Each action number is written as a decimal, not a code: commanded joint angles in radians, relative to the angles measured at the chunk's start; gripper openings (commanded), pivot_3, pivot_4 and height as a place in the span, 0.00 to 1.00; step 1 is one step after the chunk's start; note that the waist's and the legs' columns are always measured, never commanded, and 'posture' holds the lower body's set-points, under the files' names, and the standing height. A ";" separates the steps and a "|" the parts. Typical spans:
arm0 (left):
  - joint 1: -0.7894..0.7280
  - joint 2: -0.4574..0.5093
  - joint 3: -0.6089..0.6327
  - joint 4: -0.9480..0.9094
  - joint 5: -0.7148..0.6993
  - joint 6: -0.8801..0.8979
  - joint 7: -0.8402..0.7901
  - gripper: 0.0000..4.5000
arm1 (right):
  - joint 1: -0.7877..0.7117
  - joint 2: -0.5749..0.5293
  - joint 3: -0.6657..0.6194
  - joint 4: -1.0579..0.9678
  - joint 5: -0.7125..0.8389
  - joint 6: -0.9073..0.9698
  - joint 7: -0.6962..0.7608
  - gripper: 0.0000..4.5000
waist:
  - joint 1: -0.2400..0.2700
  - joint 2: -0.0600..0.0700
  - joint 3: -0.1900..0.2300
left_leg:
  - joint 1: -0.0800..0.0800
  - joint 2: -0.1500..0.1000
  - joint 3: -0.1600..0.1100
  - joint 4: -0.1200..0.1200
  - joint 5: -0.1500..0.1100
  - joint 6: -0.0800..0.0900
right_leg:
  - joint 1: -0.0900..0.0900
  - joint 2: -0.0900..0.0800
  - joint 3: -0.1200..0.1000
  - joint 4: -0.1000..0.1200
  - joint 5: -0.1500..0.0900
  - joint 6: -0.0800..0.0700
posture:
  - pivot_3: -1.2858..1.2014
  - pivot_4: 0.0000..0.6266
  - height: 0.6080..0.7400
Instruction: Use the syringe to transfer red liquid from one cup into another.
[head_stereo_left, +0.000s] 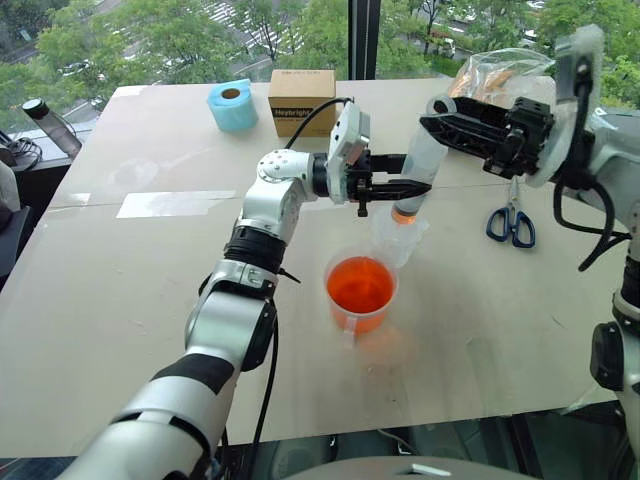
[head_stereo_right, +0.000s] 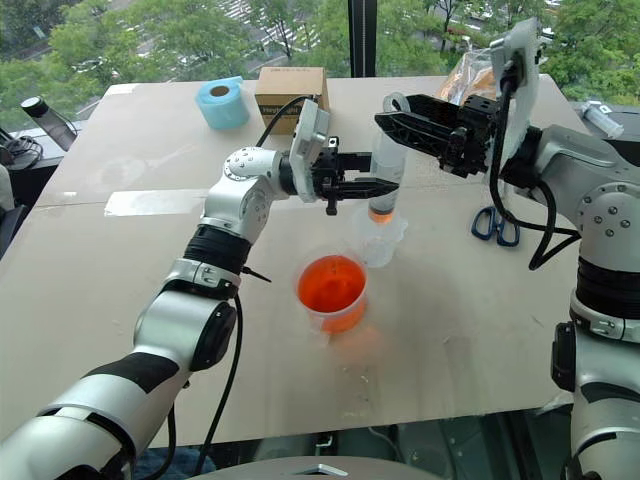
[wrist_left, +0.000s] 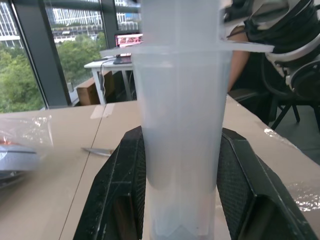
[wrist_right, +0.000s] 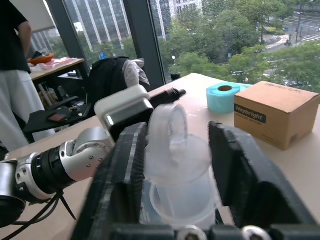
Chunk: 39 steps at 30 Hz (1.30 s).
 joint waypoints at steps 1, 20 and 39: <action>-0.038 -0.017 0.023 -0.005 -0.008 -0.027 0.002 0.30 | -0.019 -0.012 -0.011 -0.028 -0.004 0.009 -0.010 0.06 | 0.000 0.000 0.000 | 0.000 0.000 0.000 0.000 0.000 0.000 | 0.000 0.000 0.000 0.000 0.000 0.000 | 0.52 0.24 1.00; -0.085 -0.037 0.074 0.015 -0.047 0.006 0.015 0.30 | 0.052 -0.053 0.091 -0.050 -0.093 0.071 0.041 0.01 | -0.001 0.000 0.000 | 0.000 0.000 0.000 0.000 0.000 0.000 | 0.000 0.000 0.000 0.003 0.000 0.000 | 0.52 0.24 1.00; -0.087 -0.037 0.095 0.008 -0.045 0.011 0.019 0.30 | 0.023 -0.009 -0.136 0.021 0.094 0.082 0.062 0.93 | 0.005 0.000 0.000 | -0.001 0.000 -0.001 0.001 0.000 0.000 | 0.000 0.000 -0.001 0.003 0.000 0.000 | 0.52 0.24 1.00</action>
